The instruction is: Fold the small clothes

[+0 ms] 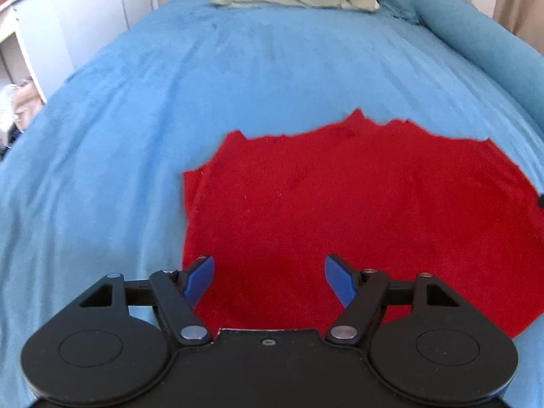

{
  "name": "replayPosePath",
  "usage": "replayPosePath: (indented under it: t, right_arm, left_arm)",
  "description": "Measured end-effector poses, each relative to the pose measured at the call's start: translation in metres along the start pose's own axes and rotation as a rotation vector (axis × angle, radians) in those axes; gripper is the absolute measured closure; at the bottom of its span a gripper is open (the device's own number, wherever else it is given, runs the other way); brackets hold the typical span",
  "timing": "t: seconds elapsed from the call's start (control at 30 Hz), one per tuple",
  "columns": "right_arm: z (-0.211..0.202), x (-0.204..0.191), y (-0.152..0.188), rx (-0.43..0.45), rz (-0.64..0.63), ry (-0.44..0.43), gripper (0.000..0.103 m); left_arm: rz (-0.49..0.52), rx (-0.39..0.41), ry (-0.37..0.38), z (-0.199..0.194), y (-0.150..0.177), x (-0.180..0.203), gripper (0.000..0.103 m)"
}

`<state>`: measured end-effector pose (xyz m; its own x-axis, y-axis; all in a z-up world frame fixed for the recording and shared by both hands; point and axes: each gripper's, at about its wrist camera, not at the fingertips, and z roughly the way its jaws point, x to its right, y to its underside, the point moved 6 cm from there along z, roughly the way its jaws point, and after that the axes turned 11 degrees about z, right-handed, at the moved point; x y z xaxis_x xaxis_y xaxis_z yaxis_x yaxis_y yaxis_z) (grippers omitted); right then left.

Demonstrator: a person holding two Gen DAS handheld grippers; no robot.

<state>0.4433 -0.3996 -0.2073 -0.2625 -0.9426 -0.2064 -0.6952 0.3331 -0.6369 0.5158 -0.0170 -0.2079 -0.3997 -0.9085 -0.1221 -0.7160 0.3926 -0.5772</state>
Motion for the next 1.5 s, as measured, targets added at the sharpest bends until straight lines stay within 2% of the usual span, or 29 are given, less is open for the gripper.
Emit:
replayPosePath:
  t: [0.07,0.13,0.17,0.3,0.5,0.63,0.83,0.93,1.03,1.1,1.2,1.27,1.33,1.4,1.47,1.5]
  right_arm:
    - [-0.030,0.003,0.003,0.033,0.034,0.005,0.015]
    - [-0.058,0.004,0.013,0.038,0.074,0.019,0.009]
    - [-0.070,0.003,0.021,0.029,0.094,0.027,0.005]
    - [-0.103,-0.005,0.066,-0.028,0.186,0.036,0.005]
    - [-0.091,-0.011,0.120,-0.071,0.391,-0.018,0.006]
    - [-0.080,-0.008,0.124,-0.016,0.559,-0.045,0.006]
    - [-0.063,0.010,0.111,0.050,0.699,-0.051,0.007]
    - [-0.057,0.024,0.103,0.068,0.812,-0.086,0.019]
    - [-0.051,0.039,0.100,0.063,0.911,-0.086,0.044]
    - [-0.051,0.045,0.101,0.046,0.928,-0.060,0.068]
    - [-0.058,0.044,0.099,0.033,0.903,-0.039,0.076]
    - [-0.066,0.037,0.091,0.044,0.861,-0.026,0.078]
    - [-0.078,0.024,0.076,0.081,0.817,-0.041,0.079]
    - [-0.089,0.006,0.058,0.113,0.774,-0.078,0.079]
    - [-0.098,-0.018,0.034,0.135,0.713,-0.131,0.079]
    - [-0.102,-0.033,0.022,0.142,0.676,-0.160,0.079]
  left_arm:
    - [-0.033,0.018,0.006,-0.017,-0.002,0.008,0.024]
    - [-0.078,0.038,0.019,-0.031,-0.002,0.021,0.010]
    - [-0.096,0.053,0.023,-0.036,-0.003,0.028,0.009]
    - [-0.135,0.079,0.071,-0.033,-0.010,0.062,0.008]
    - [-0.177,0.064,0.120,0.003,-0.016,0.095,0.008]
    - [-0.224,0.028,0.161,0.020,-0.014,0.099,0.008]
    - [-0.292,0.022,0.167,0.033,-0.024,0.092,0.008]
    - [-0.303,-0.013,0.159,0.044,-0.029,0.089,0.008]
    - [-0.322,-0.039,0.124,0.048,-0.030,0.083,0.008]
    - [-0.322,-0.060,0.099,0.049,-0.029,0.081,0.008]
    - [-0.230,-0.125,0.039,0.057,-0.027,0.085,0.008]
    - [-0.105,-0.178,-0.019,0.066,-0.029,0.096,0.006]
    - [-0.039,-0.210,-0.057,0.072,-0.031,0.101,0.001]
    - [-0.034,-0.245,-0.039,0.073,-0.033,0.098,0.001]
    - [-0.031,-0.270,0.003,0.067,-0.037,0.088,0.010]
    - [-0.019,-0.264,0.001,0.058,-0.038,0.079,0.013]
